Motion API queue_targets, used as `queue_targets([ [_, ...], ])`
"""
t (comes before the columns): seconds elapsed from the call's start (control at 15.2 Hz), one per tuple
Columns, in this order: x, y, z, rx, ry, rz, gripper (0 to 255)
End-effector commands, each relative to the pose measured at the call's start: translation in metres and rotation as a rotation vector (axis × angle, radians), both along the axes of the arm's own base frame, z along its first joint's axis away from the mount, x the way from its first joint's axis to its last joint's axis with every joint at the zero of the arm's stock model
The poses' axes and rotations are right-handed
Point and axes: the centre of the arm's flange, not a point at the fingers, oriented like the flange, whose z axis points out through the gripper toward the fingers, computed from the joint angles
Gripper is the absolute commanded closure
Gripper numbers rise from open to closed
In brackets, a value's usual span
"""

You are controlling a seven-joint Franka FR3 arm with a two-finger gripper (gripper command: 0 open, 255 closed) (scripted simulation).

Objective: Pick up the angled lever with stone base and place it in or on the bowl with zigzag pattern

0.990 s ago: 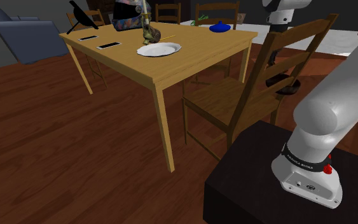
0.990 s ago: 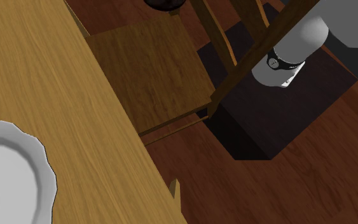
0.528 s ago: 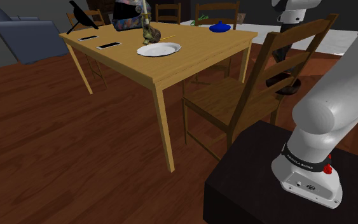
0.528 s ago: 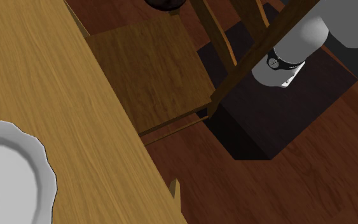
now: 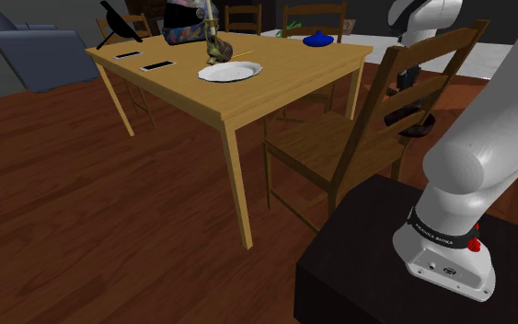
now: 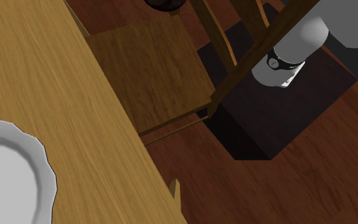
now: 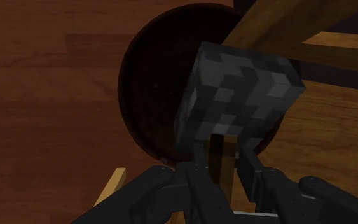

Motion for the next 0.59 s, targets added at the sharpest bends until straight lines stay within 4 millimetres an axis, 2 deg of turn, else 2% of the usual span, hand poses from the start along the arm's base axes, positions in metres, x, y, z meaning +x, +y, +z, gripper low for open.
queue_targets([
  [0.0, -0.004, 0.002, -0.015, 0.010, 0.009, -0.004, 255],
  [0.33, -0.004, 0.002, -0.039, 0.010, 0.009, -0.004, 255],
  [0.53, -0.004, 0.002, -0.039, 0.010, 0.009, -0.004, 255],
])
